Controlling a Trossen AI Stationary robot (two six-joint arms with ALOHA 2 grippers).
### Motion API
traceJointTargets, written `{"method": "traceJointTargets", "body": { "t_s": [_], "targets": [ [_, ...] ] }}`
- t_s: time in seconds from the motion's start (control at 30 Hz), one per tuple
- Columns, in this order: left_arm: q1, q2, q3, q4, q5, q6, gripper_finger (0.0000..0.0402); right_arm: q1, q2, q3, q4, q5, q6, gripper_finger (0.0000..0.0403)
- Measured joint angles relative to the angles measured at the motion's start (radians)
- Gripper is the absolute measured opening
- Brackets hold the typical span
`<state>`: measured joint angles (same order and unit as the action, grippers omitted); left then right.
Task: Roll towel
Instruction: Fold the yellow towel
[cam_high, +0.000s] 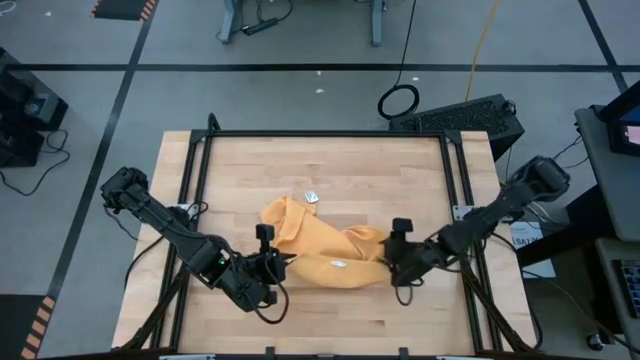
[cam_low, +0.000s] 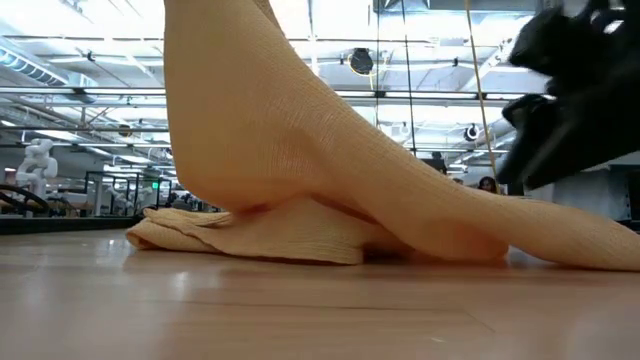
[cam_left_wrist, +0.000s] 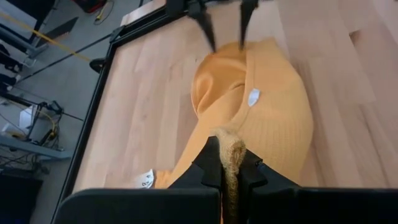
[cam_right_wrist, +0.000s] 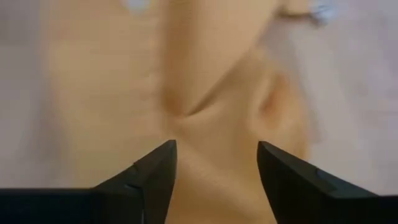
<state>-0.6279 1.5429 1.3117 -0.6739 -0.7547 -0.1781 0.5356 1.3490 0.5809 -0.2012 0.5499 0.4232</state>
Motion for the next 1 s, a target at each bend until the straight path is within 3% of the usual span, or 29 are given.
{"method": "traceJointTargets", "body": {
  "t_s": [0.1, 0.3, 0.5, 0.6, 0.7, 0.8, 0.9, 1.0],
  "targets": [
    [0.000, 0.000, 0.000, 0.002, 0.000, -0.001, 0.0004, -0.024, 0.057, -0.002, 0.000, -0.044, -0.054, 0.0189],
    [0.000, 0.000, 0.000, 0.001, -0.001, 0.000, 0.0004, -0.030, 0.094, -0.002, 0.038, -0.335, -0.095, 0.0146],
    [0.014, 0.000, 0.000, -0.001, -0.020, 0.000, 0.0004, -0.016, 0.015, -0.002, 0.144, -0.536, -0.117, 0.0119],
    [0.029, 0.000, 0.000, 0.009, -0.101, 0.001, 0.0004, 0.008, -0.038, -0.001, 0.196, -0.586, -0.149, 0.0112],
    [0.056, 0.000, 0.000, 0.055, -0.177, 0.022, 0.0004, 0.021, -0.098, -0.001, 0.188, -0.537, -0.153, 0.0107],
    [0.083, 0.000, 0.000, 0.182, -0.183, 0.146, 0.0004, 0.017, -0.154, -0.002, 0.184, -0.365, -0.135, 0.0105],
    [0.115, 0.000, 0.000, 0.353, -0.092, 0.326, 0.0004, 0.003, -0.207, 0.019, 0.199, -0.176, -0.131, 0.0108],
    [0.169, 0.000, 0.000, 0.507, 0.052, 0.480, 0.0004, -0.012, -0.237, 0.073, 0.223, -0.052, -0.198, 0.0120]
  ]
}}
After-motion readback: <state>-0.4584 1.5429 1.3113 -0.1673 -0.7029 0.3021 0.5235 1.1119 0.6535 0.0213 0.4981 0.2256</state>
